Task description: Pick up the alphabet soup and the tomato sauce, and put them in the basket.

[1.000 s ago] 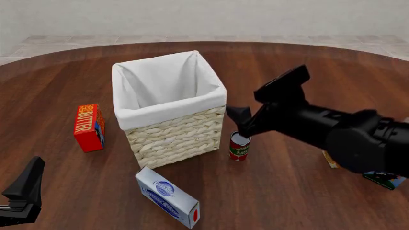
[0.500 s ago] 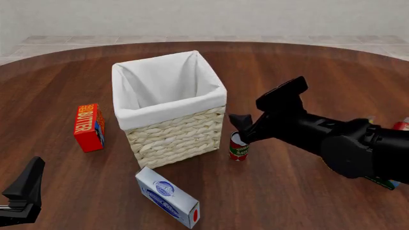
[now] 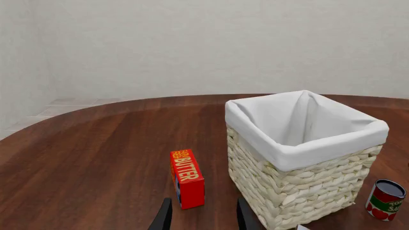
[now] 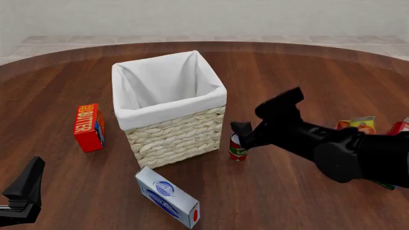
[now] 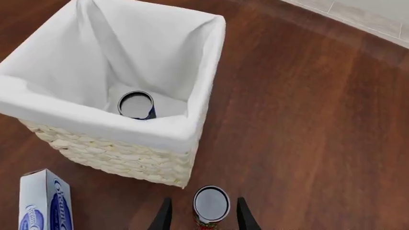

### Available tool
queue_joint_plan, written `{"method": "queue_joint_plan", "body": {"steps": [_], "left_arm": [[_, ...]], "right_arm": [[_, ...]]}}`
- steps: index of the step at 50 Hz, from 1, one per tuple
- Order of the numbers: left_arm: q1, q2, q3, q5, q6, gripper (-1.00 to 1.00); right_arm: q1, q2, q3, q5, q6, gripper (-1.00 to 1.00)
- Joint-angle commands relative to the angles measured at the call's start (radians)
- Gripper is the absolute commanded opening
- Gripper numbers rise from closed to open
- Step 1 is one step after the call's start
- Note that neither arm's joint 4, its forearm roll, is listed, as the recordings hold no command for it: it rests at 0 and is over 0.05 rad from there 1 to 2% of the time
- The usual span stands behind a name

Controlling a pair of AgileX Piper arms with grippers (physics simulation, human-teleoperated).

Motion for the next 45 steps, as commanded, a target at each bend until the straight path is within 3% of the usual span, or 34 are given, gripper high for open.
{"method": "queue_joint_plan", "body": {"steps": [1, 45], "left_arm": [[0.0, 0.0, 0.0, 0.0, 0.0, 1.0], [0.0, 0.0, 0.0, 0.0, 0.0, 1.0]], "right_arm": [[-0.009, 0.041, 0.016, -0.043, 0.008, 1.0], [-0.028, 0.158, 0.026, -0.117, 0.026, 1.0]]}}
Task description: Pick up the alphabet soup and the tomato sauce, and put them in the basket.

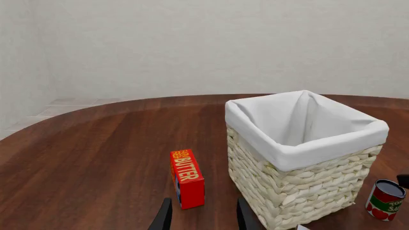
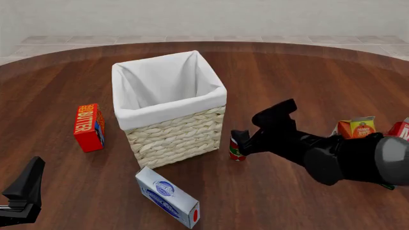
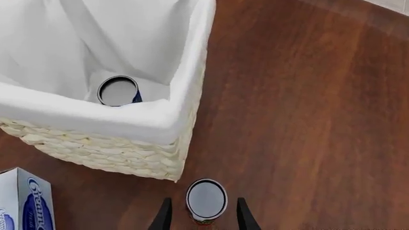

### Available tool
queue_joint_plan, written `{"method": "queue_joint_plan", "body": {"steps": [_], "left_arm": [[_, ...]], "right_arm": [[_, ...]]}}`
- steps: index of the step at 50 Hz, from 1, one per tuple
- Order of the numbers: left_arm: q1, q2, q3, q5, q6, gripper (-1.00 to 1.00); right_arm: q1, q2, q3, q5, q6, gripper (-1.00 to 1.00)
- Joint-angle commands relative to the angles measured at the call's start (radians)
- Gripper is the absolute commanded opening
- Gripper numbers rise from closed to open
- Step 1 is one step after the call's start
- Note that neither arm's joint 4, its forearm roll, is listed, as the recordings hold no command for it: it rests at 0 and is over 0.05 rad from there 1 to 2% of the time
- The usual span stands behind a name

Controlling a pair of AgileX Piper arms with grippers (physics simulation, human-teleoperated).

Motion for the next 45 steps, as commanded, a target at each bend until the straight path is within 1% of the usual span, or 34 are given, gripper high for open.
{"method": "queue_joint_plan", "body": {"steps": [1, 19, 23, 45], "left_arm": [[0.0, 0.0, 0.0, 0.0, 0.0, 1.0], [0.0, 0.0, 0.0, 0.0, 0.0, 1.0], [0.0, 0.0, 0.0, 0.0, 0.0, 1.0], [0.0, 0.0, 0.0, 0.0, 0.0, 1.0]], "right_arm": [[-0.002, 0.033, 0.004, -0.021, 0.006, 1.0], [-0.008, 0.068, 0.007, -0.045, 0.014, 1.0], [-0.012, 0.081, 0.004, -0.05, 0.005, 1.0], [-0.013, 0.119, 0.003, -0.063, 0.001, 1.0]]}}
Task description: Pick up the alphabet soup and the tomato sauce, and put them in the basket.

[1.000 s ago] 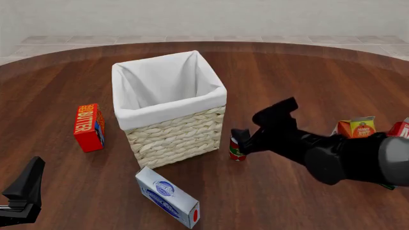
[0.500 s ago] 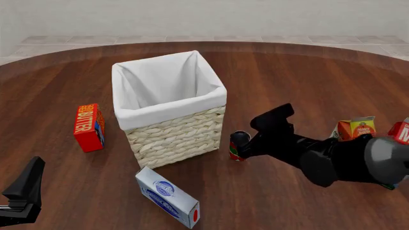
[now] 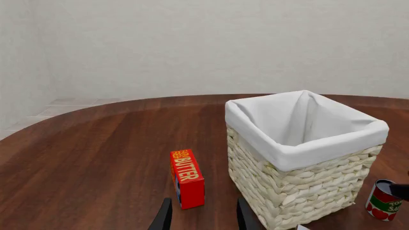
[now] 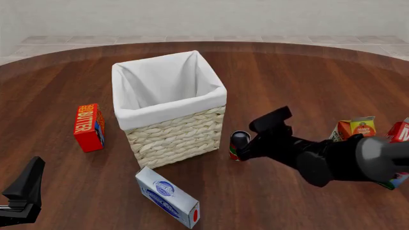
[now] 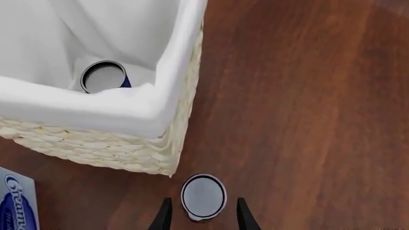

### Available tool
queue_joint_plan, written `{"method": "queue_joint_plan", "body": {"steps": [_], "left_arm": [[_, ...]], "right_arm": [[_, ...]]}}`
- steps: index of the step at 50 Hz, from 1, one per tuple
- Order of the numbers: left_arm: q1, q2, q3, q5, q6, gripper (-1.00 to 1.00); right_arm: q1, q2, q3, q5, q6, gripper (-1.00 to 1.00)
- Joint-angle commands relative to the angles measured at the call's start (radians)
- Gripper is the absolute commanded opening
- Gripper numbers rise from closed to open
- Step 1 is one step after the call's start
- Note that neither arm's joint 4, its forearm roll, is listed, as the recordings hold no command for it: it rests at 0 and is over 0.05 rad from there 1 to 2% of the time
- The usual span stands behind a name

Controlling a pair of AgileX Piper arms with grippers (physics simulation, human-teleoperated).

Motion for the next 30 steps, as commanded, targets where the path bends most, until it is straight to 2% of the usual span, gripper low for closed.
{"method": "queue_joint_plan", "body": {"steps": [1, 30], "left_arm": [[0.0, 0.0, 0.0, 0.0, 0.0, 1.0], [0.0, 0.0, 0.0, 0.0, 0.0, 1.0]], "right_arm": [[-0.001, 0.027, 0.001, -0.012, -0.002, 1.0], [-0.006, 0.083, 0.008, -0.049, 0.002, 1.0]]}}
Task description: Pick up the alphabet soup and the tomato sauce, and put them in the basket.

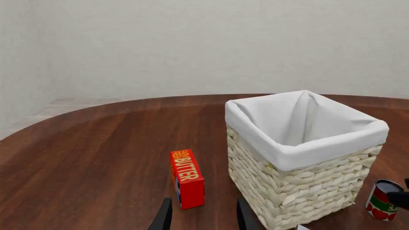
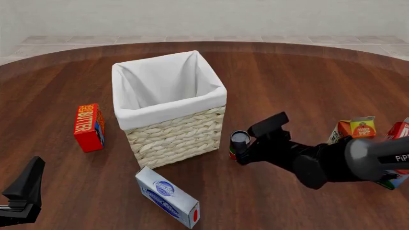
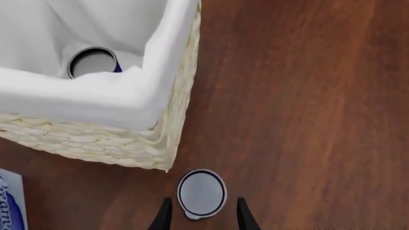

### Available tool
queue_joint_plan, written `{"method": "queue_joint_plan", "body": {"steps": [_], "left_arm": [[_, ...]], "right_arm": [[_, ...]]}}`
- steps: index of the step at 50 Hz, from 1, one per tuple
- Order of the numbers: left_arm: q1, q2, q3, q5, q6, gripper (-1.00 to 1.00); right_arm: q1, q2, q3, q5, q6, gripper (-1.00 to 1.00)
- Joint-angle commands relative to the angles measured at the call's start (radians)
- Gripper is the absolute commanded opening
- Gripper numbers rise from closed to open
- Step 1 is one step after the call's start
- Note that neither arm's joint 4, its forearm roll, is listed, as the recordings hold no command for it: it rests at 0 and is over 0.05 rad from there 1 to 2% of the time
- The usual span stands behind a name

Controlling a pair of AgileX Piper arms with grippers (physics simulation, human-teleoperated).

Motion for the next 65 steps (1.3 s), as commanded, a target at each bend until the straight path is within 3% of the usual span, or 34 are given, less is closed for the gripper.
{"method": "queue_joint_plan", "body": {"steps": [1, 53, 54, 65], "left_arm": [[0.0, 0.0, 0.0, 0.0, 0.0, 1.0], [0.0, 0.0, 0.0, 0.0, 0.0, 1.0], [0.0, 0.0, 0.0, 0.0, 0.0, 1.0], [0.0, 0.0, 0.0, 0.0, 0.0, 1.0]], "right_arm": [[0.001, 0.023, 0.003, -0.015, 0.002, 1.0], [-0.003, 0.096, -0.024, -0.047, 0.003, 1.0], [-0.003, 0.092, -0.022, -0.049, -0.005, -1.0], [-0.013, 0.081, -0.03, -0.042, -0.014, -1.0]]}}
